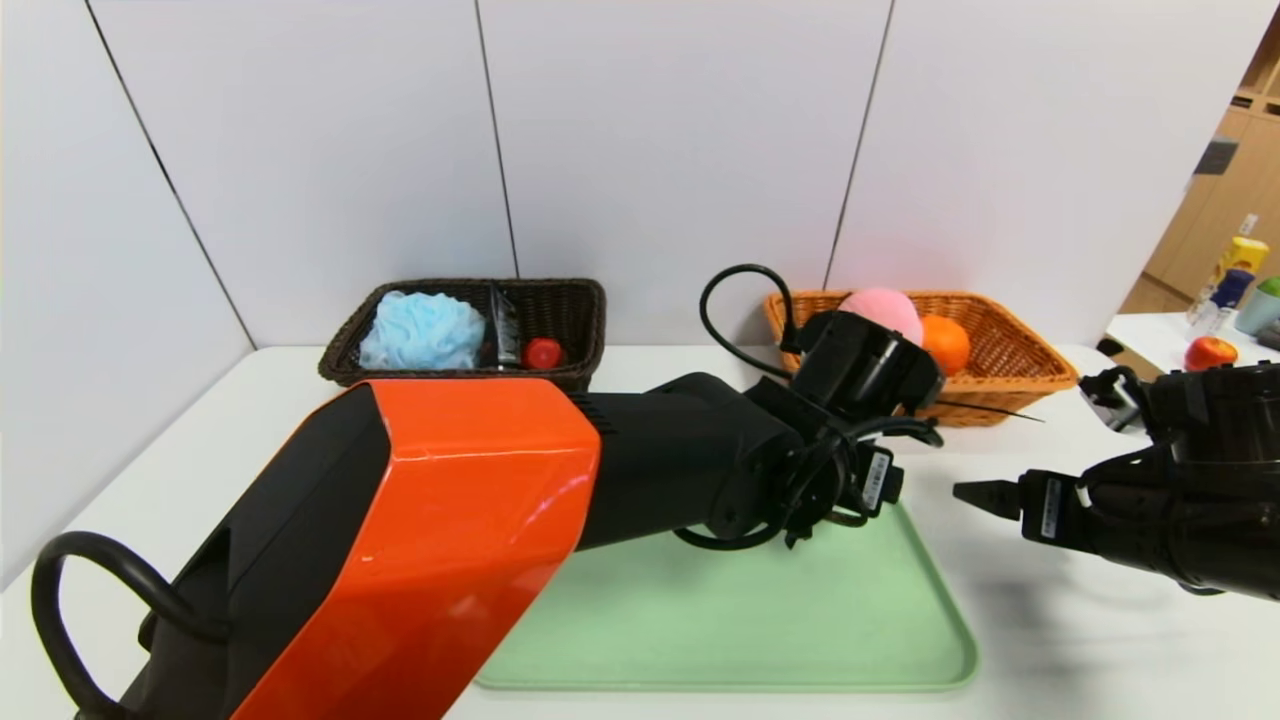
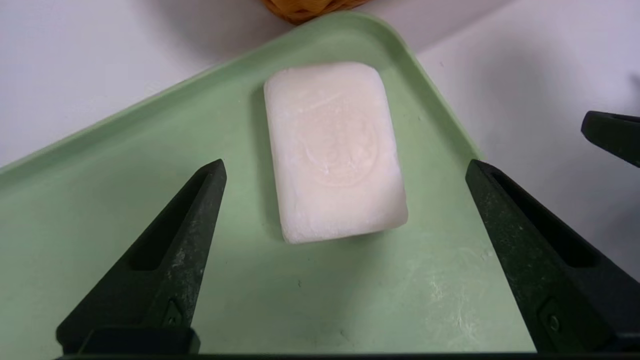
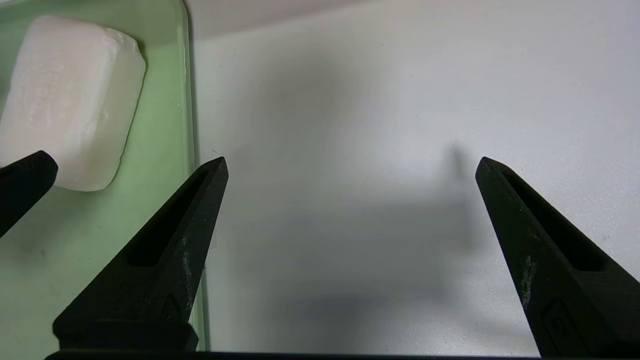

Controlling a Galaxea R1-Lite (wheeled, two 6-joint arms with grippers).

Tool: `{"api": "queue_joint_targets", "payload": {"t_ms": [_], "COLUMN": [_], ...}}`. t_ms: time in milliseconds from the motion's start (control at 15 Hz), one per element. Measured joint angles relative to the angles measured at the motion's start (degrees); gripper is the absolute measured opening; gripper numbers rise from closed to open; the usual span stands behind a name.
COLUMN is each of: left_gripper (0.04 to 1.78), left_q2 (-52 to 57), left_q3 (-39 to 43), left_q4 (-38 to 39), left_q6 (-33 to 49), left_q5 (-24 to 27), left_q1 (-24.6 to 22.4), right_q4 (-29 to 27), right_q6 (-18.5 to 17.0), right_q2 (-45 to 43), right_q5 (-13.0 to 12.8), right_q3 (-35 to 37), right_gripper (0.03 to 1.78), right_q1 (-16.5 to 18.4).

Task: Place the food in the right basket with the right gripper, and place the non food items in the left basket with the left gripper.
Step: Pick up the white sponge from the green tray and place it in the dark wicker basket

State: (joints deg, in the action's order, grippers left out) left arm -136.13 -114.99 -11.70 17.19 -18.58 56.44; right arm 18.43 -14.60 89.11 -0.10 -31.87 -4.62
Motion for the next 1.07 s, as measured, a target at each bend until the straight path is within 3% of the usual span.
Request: {"api": "queue_joint_targets", "payload": {"t_ms": [1067], "left_gripper": [1.69], "left_q2": [-4.1], "left_q3": [0.0], "left_q4": [4.1], "left_q6": [-1.5], "left_q5": [0.8], "left_q1": [-0.4], "right_q4": [0.0], "right_q6": [0.0], "right_q2": [0.1], "right_q5": [0.0], "right_q3": [1.1], "right_gripper": [1.71], "right_q1": [0.0]}}
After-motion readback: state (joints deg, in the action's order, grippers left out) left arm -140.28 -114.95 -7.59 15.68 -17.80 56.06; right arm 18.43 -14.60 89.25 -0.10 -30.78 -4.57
